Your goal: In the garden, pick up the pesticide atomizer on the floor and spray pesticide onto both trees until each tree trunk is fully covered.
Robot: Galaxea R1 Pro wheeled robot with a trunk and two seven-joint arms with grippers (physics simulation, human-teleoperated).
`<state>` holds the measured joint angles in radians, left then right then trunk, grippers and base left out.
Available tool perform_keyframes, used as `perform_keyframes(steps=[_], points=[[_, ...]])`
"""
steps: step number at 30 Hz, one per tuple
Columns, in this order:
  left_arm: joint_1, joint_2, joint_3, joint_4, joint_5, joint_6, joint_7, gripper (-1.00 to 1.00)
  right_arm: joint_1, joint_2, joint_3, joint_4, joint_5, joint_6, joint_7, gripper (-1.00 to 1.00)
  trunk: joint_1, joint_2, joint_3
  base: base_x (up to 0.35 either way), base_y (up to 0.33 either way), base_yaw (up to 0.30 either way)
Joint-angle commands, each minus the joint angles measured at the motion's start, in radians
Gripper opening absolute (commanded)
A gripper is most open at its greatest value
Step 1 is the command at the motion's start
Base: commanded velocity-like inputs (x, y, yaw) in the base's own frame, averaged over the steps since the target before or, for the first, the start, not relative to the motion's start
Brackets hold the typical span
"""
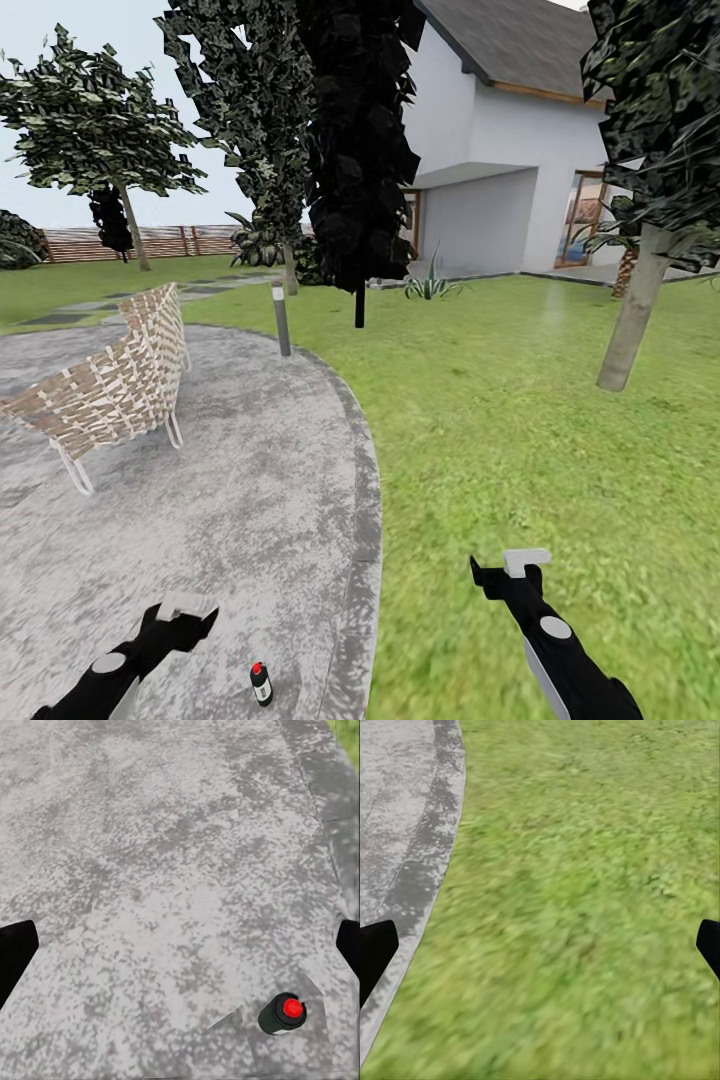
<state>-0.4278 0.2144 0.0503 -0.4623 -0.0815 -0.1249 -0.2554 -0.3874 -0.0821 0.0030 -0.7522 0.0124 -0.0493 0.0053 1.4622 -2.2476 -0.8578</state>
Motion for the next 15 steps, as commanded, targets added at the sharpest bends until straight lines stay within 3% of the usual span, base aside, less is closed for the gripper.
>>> perform_keyframes(steps=[1, 2, 3, 7, 10, 15], points=[[-0.001, 0.005, 0.002, 0.001, -0.021, -0.004, -0.021, 1.00, -0.001, 0.000, 0.000, 0.001, 0.001, -0.003, 0.001, 1.00, 0.000, 0.000, -0.001, 0.003, 0.000, 0.001], [-0.003, 0.016, -0.002, 0.000, -0.047, -0.004, -0.052, 1.00, -0.001, -0.001, 0.000, 0.001, 0.001, -0.003, 0.001, 1.00, 0.000, 0.000, -0.001, 0.002, 0.000, 0.000], [-0.011, 0.038, -0.005, -0.001, -0.144, 0.000, -0.153, 1.00, 0.000, -0.001, 0.000, -0.001, 0.001, -0.003, 0.001, 1.00, 0.000, 0.000, -0.001, 0.000, 0.000, 0.000], [-0.018, 0.049, -0.007, -0.003, -0.229, 0.008, -0.243, 1.00, -0.001, -0.001, 0.000, -0.002, 0.001, -0.003, 0.002, 1.00, 0.000, 0.000, -0.001, 0.000, 0.000, 0.000], [-0.072, 0.059, -0.002, -0.002, -0.257, 0.047, -0.315, 1.00, -0.001, 0.000, 0.001, -0.003, 0.000, -0.003, 0.004, 1.00, 0.004, -0.007, -0.004, 0.000, 0.000, 0.000], [-0.090, 0.073, -0.004, -0.019, -0.260, 0.120, -0.338, 1.00, -0.001, 0.001, 0.001, -0.004, -0.001, -0.003, 0.003, 1.00, 0.023, -0.042, -0.020, 0.000, 0.000, 0.000]])
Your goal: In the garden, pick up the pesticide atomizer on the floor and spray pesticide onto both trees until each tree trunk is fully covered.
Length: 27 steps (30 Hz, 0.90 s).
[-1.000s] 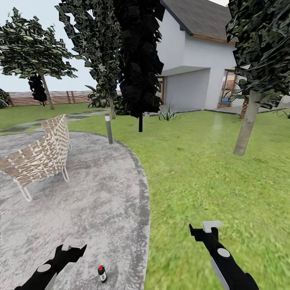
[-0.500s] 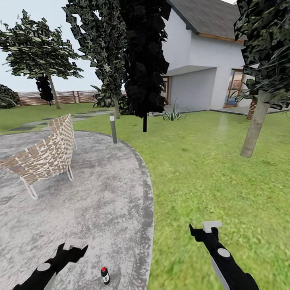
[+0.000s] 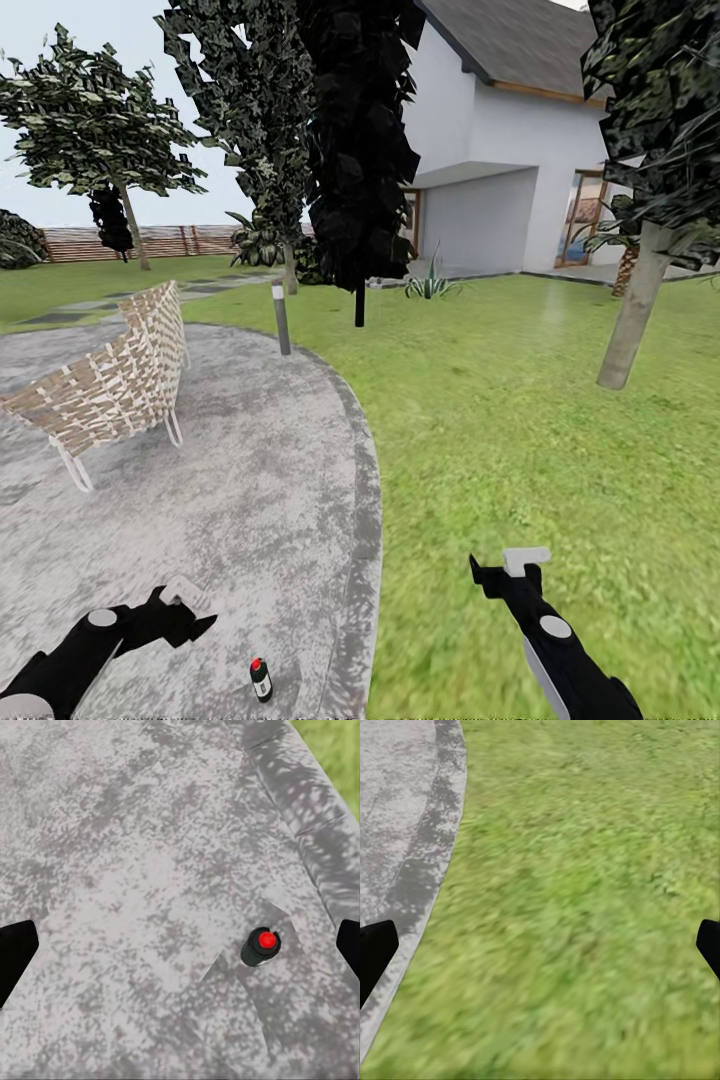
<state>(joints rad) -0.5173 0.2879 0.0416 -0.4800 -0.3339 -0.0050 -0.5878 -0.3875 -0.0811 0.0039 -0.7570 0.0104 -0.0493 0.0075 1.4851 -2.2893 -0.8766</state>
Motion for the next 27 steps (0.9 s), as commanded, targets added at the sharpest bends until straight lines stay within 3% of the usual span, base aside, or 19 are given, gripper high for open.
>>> perform_keyframes(steps=[1, 10, 16, 27], points=[[-0.002, 0.000, 0.003, -0.005, -0.008, 0.009, -0.008, 1.00, -0.001, 0.000, 0.000, 0.002, 0.001, -0.003, 0.001, 1.00, 0.004, -0.008, -0.004, 0.000, 0.000, 0.000], [-0.012, -0.001, -0.005, -0.043, -0.016, 0.020, -0.027, 1.00, -0.001, -0.002, -0.007, 0.000, 0.002, -0.004, -0.004, 1.00, 0.038, -0.071, -0.042, 0.000, 0.000, 0.000], [-0.048, 0.000, -0.018, -0.080, -0.077, 0.027, -0.133, 1.00, -0.001, -0.005, -0.008, -0.003, 0.002, -0.004, -0.006, 1.00, 0.061, -0.113, -0.070, 0.000, 0.000, 0.000], [-0.050, 0.001, -0.003, -0.071, -0.078, 0.025, -0.142, 1.00, 0.000, -0.004, -0.009, -0.004, 0.001, -0.003, -0.006, 1.00, 0.103, -0.190, -0.122, 0.000, 0.000, 0.000]])
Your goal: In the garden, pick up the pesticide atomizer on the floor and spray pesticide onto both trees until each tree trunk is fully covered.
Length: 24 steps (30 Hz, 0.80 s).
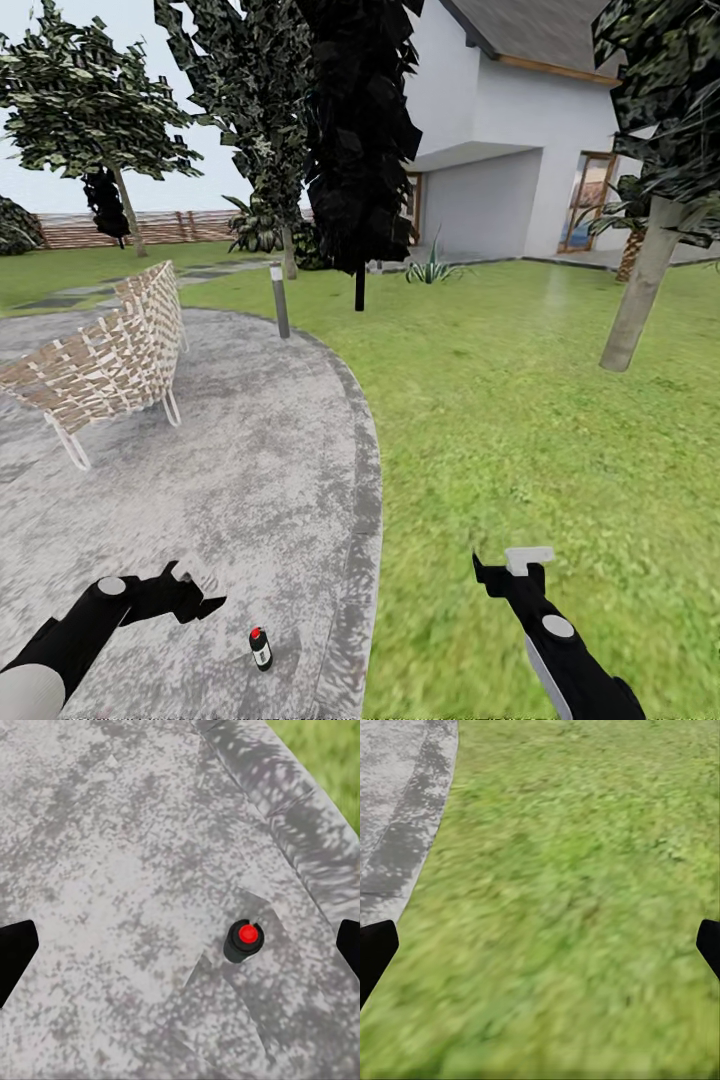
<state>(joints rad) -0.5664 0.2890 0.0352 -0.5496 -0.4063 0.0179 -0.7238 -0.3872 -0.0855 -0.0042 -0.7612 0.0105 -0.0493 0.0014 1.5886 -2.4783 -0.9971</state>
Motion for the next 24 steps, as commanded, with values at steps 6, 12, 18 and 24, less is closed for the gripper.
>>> perform_keyframes(steps=[6, 12, 18, 24], points=[[0.003, 0.000, 0.004, -0.001, -0.005, 0.001, -0.004, 1.00, -0.001, 0.000, 0.000, 0.000, 0.001, -0.003, 0.000, 1.00, 0.013, -0.022, -0.032, 0.000, 0.000, 0.000], [0.009, 0.005, 0.002, 0.008, -0.005, -0.008, -0.005, 1.00, -0.001, 0.000, 0.002, 0.001, 0.002, -0.003, 0.000, 1.00, 0.015, -0.024, -0.060, 0.000, 0.000, 0.000], [0.008, 0.006, 0.004, 0.018, -0.005, -0.005, -0.006, 1.00, -0.001, 0.002, 0.002, -0.002, 0.000, -0.003, 0.000, 1.00, 0.018, -0.025, -0.084, 0.000, 0.000, 0.000], [0.008, 0.007, 0.005, 0.018, -0.005, 0.001, -0.005, 1.00, -0.001, 0.003, 0.002, -0.003, 0.000, -0.003, 0.000, 1.00, 0.021, -0.027, -0.107, 0.000, 0.000, 0.000]])
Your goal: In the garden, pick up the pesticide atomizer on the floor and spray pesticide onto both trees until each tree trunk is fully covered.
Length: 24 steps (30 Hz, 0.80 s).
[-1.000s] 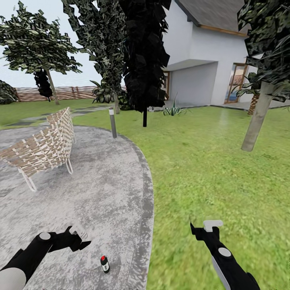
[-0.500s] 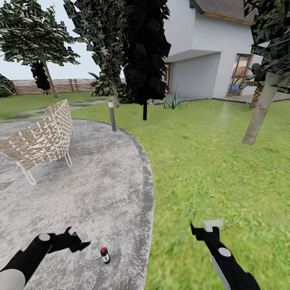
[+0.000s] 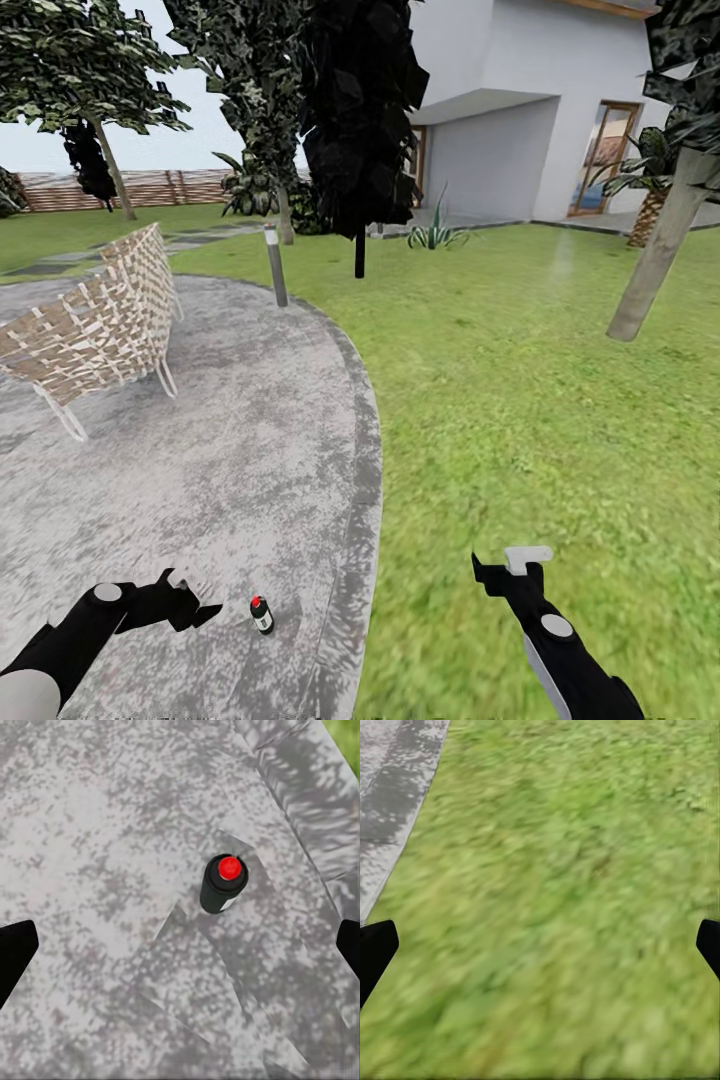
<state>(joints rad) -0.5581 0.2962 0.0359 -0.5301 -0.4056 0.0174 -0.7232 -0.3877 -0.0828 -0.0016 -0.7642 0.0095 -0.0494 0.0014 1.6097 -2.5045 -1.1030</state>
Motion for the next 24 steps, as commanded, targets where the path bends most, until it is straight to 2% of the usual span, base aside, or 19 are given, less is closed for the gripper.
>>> perform_keyframes(steps=[1, 7, 14, 24], points=[[0.000, -0.001, 0.004, -0.002, -0.005, 0.002, -0.006, 1.00, 0.000, 0.000, 0.000, 0.000, 0.001, -0.003, 0.000, 1.00, 0.000, -0.001, -0.005, 0.000, 0.000, 0.000], [0.000, -0.001, 0.004, -0.002, -0.005, -0.002, -0.005, 1.00, 0.000, 0.000, 0.002, 0.006, 0.002, -0.003, 0.000, 1.00, 0.003, -0.002, -0.028, 0.000, 0.000, 0.000], [0.000, -0.003, 0.002, -0.002, -0.005, -0.009, -0.006, 1.00, 0.000, 0.000, 0.002, 0.006, 0.003, -0.003, 0.000, 1.00, 0.003, -0.002, -0.028, 0.009, 0.001, 0.000], [0.000, -0.003, 0.004, -0.004, -0.004, -0.009, -0.005, 1.00, 0.000, 0.000, 0.002, 0.006, 0.002, -0.003, 0.000, 1.00, 0.003, -0.002, -0.028, 0.204, 0.067, 0.000]])
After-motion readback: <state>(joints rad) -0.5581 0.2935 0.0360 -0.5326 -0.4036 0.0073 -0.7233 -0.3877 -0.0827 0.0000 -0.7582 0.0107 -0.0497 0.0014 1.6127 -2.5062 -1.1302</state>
